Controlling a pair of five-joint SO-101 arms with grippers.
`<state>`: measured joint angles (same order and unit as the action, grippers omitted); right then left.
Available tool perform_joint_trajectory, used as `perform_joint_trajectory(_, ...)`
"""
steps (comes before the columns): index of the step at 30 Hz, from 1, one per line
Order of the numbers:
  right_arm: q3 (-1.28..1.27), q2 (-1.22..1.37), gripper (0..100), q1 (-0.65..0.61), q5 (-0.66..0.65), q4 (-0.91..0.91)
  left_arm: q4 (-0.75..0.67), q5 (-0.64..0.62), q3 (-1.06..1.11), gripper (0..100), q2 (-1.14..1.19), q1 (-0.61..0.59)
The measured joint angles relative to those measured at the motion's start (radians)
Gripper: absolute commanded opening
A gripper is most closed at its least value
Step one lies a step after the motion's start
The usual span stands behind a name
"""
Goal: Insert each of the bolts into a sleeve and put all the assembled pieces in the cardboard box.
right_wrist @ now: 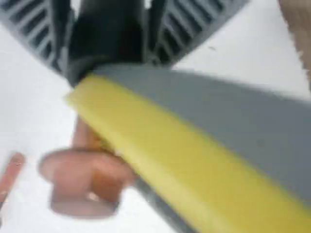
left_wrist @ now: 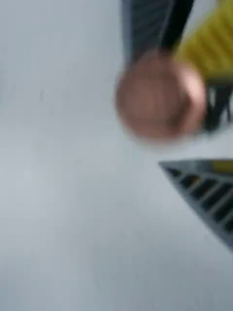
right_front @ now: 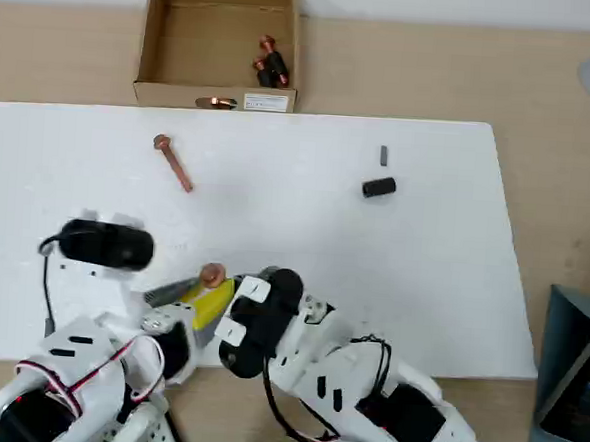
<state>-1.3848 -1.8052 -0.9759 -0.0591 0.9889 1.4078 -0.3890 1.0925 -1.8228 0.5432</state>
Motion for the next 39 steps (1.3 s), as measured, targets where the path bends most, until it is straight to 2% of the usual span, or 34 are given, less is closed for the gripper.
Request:
perform_joint_trajectory(5, 0.005, -0.002, 0.9, -0.002, 0.0, -0.006, 0.015, 0.005, 0.006, 24, 0.002, -0.061)
perform_joint_trajectory(14, 0.002, -0.002, 0.9, -0.002, -0.002, -0.006, 0.087, 0.0, -0.104, 23, 0.002, -0.069)
perform_joint_trajectory(26, 0.005, -0.002, 0.9, -0.003, -0.002, -0.006, 0.094, 0.0, -0.227, 0, 0.002, -0.071)
perform_joint_trajectory(29, 0.005, -0.002, 0.9, 0.011, -0.002, -0.006, 0.094, 0.0, -0.23, 0, 0.002, -0.077)
perform_joint_trajectory(33, 0.005, -0.002, 0.9, 0.1, -0.002, -0.006, 0.094, 0.029, -0.232, 0, 0.002, -0.173)
perform_joint_trajectory(39, 0.005, -0.002, 0.9, 0.288, 0.0, -0.006, 0.066, 0.315, -0.115, 0, 0.002, -0.468)
